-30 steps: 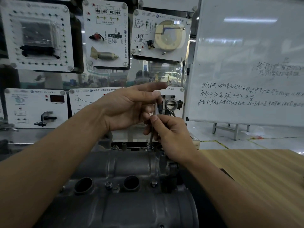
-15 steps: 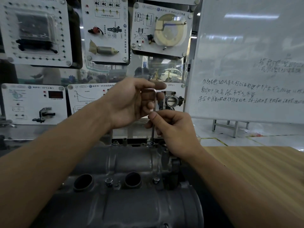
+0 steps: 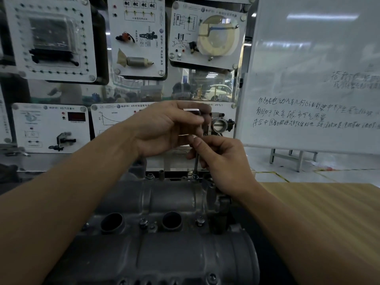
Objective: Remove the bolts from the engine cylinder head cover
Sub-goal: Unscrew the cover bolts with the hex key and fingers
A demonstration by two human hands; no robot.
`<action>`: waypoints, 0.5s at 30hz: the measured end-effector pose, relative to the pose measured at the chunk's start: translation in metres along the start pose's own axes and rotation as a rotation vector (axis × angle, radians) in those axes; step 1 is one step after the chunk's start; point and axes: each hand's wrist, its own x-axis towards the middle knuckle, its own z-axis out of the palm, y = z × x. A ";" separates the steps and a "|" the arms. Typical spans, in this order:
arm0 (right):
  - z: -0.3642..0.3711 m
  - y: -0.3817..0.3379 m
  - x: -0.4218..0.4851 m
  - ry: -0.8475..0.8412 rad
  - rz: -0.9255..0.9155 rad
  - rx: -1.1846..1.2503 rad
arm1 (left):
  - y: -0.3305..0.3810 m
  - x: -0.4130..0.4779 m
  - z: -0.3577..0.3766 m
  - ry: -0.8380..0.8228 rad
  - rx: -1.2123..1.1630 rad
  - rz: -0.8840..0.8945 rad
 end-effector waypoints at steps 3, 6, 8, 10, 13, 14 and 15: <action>0.000 0.001 0.000 -0.005 0.006 -0.007 | 0.000 0.001 0.002 0.005 0.038 0.010; 0.000 0.000 0.000 -0.019 0.019 -0.015 | 0.003 0.000 -0.003 -0.023 -0.098 -0.048; 0.001 -0.001 0.000 -0.033 0.008 -0.044 | 0.002 0.001 -0.004 0.005 -0.109 -0.054; 0.001 -0.001 0.000 -0.042 0.004 -0.052 | 0.001 0.001 -0.001 0.017 -0.099 -0.041; 0.001 -0.004 -0.001 -0.056 0.007 -0.046 | 0.002 -0.001 0.001 0.006 -0.083 -0.030; 0.001 -0.004 -0.001 -0.070 -0.001 -0.060 | 0.003 -0.001 0.002 0.017 -0.028 -0.017; 0.001 -0.005 -0.001 -0.085 -0.010 -0.078 | 0.004 -0.001 0.005 0.050 0.065 0.007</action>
